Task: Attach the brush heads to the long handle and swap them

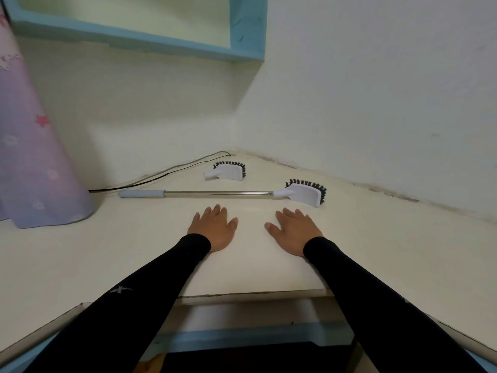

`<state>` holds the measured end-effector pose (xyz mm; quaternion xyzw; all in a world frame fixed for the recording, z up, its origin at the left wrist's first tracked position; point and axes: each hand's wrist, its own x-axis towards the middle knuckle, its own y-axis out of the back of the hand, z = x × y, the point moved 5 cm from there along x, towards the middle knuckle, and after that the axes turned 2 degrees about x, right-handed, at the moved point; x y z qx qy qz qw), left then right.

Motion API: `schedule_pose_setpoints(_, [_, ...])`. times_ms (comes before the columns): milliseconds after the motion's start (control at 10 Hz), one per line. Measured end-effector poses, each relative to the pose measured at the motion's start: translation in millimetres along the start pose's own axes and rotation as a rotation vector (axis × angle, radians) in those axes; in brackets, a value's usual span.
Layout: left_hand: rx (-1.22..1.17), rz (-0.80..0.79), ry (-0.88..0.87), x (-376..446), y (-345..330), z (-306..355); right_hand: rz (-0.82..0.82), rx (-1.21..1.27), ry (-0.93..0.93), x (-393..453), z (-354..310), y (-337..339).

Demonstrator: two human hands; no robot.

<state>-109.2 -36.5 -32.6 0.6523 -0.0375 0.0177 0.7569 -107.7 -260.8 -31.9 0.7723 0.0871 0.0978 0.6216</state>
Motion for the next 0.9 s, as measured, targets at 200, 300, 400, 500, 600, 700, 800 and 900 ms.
schedule_pose_setpoints(200, [0.009, 0.009, -0.005, -1, -2, 1, -0.025, -0.019, -0.024, -5, 2, -1])
schedule_pose_setpoints(300, [0.012, 0.008, -0.003, 0, -3, 0, -0.031, -0.016, -0.033, -6, 3, -2])
schedule_pose_setpoints(400, [0.007, 0.018, -0.010, 0, -2, -1, -0.031, -0.011, -0.027, -5, 3, -3])
schedule_pose_setpoints(500, [0.006, 0.016, -0.007, -2, -2, -1, -0.034, -0.003, -0.030, -6, 2, -3])
schedule_pose_setpoints(600, [0.011, 0.014, -0.014, -2, -1, 1, -0.022, -0.009, -0.023, -6, 2, -2])
schedule_pose_setpoints(700, [0.003, 0.013, -0.015, -3, 2, 2, -0.020, -0.003, -0.039, -8, 1, 1])
schedule_pose_setpoints(800, [0.012, 0.026, -0.018, -4, 1, 1, 0.007, 0.040, -0.014, -13, -2, 3])
schedule_pose_setpoints(900, [-0.004, 0.026, -0.014, 0, -2, 0, 0.206, 0.320, -0.056, -20, 0, 27])
